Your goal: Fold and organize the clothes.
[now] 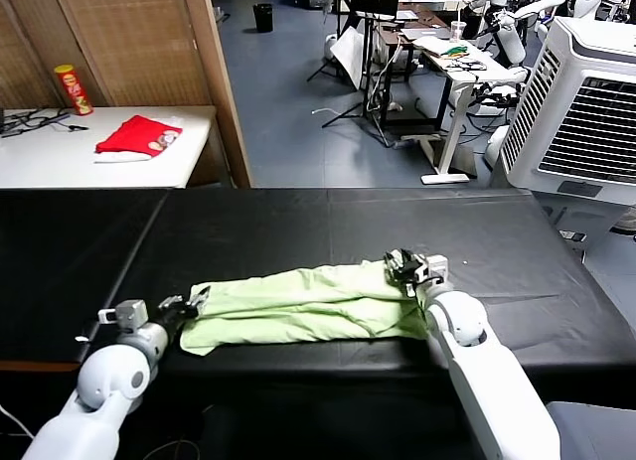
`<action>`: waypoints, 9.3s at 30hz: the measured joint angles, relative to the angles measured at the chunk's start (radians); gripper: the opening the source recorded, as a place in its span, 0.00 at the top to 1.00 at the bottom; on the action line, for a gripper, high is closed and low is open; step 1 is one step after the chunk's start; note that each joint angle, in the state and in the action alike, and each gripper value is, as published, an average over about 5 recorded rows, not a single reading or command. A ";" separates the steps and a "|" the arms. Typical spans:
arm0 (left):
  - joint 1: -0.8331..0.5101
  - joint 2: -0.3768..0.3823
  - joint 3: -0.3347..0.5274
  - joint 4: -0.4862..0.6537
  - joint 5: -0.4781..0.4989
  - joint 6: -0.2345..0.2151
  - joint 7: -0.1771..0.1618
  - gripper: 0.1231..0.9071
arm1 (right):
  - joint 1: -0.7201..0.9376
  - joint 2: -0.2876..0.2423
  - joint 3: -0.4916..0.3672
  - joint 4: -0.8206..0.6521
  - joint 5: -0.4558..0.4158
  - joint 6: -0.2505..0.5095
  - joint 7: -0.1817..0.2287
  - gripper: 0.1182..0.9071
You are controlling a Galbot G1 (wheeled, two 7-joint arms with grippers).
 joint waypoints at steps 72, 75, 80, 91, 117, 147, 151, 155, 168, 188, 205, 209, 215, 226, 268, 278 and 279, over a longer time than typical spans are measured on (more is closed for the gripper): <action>0.023 -0.055 -0.013 0.060 0.299 -0.150 0.069 0.97 | -0.237 0.026 0.095 0.240 -0.062 0.063 -0.047 0.14; 0.030 -0.035 -0.023 0.058 0.374 -0.185 0.076 0.97 | -0.245 0.031 0.100 0.246 -0.062 0.064 -0.046 0.14; 0.051 0.016 -0.055 0.048 0.521 -0.242 0.090 0.97 | -0.257 0.037 0.108 0.261 -0.061 0.065 -0.045 0.14; 0.101 0.129 -0.097 -0.002 0.668 -0.238 0.093 0.97 | -0.298 0.055 0.114 0.291 -0.093 0.073 -0.045 0.14; -0.071 -0.215 0.344 -0.157 0.437 -0.081 0.012 0.97 | -0.373 0.072 0.158 0.363 -0.172 0.068 -0.058 0.14; -0.047 -0.239 0.265 -0.194 0.382 -0.211 0.052 0.14 | -0.211 -0.025 -0.068 0.332 0.071 0.046 -0.199 0.14; -0.015 -0.218 0.212 -0.194 0.416 -0.228 0.051 0.14 | -0.199 -0.029 -0.119 0.343 0.096 0.028 -0.199 0.14; 0.017 -0.219 0.183 -0.190 0.442 -0.235 0.052 0.14 | -0.197 -0.028 -0.152 0.345 0.089 0.013 -0.155 0.14; 0.067 -0.221 0.141 -0.176 0.466 -0.248 0.051 0.14 | -0.199 -0.010 -0.175 0.333 0.028 0.013 -0.123 0.75; 0.108 -0.247 0.121 -0.173 0.489 -0.274 0.051 0.14 | -0.268 0.008 -0.081 0.357 0.034 -0.034 -0.073 0.84; 0.122 -0.255 0.105 -0.147 0.501 -0.288 0.053 0.14 | -0.209 0.002 -0.016 0.401 0.290 -0.123 0.016 0.14; 0.130 -0.254 0.098 -0.140 0.504 -0.292 0.053 0.14 | -0.141 0.014 -0.033 0.355 0.293 -0.149 0.031 0.14; 0.136 -0.258 0.096 -0.136 0.509 -0.293 0.052 0.14 | -0.042 0.005 -0.078 0.291 0.253 -0.196 -0.032 0.14; 0.143 -0.260 0.091 -0.135 0.517 -0.294 0.051 0.14 | -0.003 0.008 -0.135 0.218 0.224 -0.226 -0.059 0.14; 0.169 -0.269 0.077 -0.137 0.530 -0.312 0.051 0.14 | -0.023 0.014 -0.155 0.216 0.249 -0.200 -0.065 0.14; 0.175 -0.270 0.076 -0.139 0.532 -0.315 0.051 0.14 | -0.014 0.030 -0.148 0.186 0.272 -0.194 -0.065 0.16; 0.176 -0.270 0.076 -0.139 0.532 -0.316 0.051 0.14 | -0.013 0.032 -0.148 0.182 0.273 -0.193 -0.065 0.18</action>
